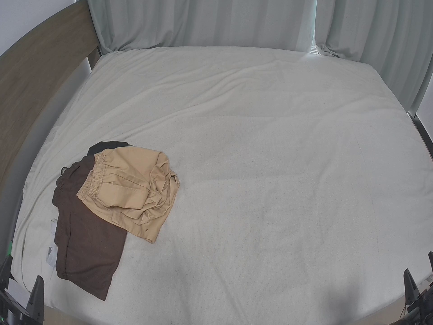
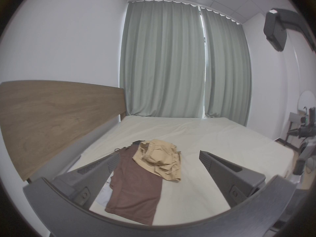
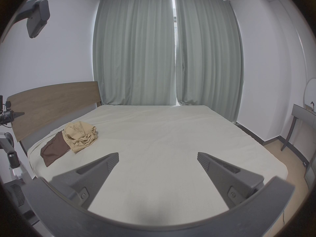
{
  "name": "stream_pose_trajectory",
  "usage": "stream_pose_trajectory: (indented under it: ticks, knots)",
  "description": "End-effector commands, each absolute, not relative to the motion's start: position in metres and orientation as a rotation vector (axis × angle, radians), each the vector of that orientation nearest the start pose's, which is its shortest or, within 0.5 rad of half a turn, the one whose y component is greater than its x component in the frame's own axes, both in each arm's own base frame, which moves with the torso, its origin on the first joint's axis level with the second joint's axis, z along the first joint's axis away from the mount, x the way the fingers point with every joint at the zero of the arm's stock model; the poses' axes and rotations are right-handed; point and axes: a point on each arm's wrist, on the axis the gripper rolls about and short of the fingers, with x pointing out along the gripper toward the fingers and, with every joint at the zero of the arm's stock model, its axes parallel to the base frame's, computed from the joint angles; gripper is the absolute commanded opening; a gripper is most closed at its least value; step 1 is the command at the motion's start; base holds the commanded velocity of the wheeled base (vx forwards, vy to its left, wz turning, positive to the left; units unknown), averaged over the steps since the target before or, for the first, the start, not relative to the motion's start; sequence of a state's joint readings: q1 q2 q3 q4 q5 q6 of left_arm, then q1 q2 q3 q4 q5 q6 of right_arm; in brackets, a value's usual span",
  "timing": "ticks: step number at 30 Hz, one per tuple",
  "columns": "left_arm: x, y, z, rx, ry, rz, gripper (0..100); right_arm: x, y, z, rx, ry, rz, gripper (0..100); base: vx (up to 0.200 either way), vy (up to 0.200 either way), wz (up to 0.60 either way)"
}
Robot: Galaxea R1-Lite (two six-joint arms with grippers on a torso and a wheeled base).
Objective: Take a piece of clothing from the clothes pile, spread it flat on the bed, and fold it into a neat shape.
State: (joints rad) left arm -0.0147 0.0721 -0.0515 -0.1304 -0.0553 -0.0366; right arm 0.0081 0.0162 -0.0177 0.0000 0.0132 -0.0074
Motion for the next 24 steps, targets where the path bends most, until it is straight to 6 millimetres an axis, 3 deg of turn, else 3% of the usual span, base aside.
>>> stream_pose_trajectory:
  ticks: [1,10,24]
  knots:
    - [-0.014,-0.001,0.124,-0.077,-0.059,-0.153,100,-0.023,0.0,0.075,-0.008,0.0,0.023,100,0.0,0.0,0.0]
    - [0.004,-0.004,0.163,-0.248,0.027,-0.288,100,-0.023,0.0,0.075,-0.008,0.0,0.023,100,0.0,0.0,0.0]
    - [0.03,-0.009,0.164,-0.272,0.173,-0.303,100,-0.023,0.0,0.075,-0.006,0.0,0.023,100,0.0,0.0,0.0]
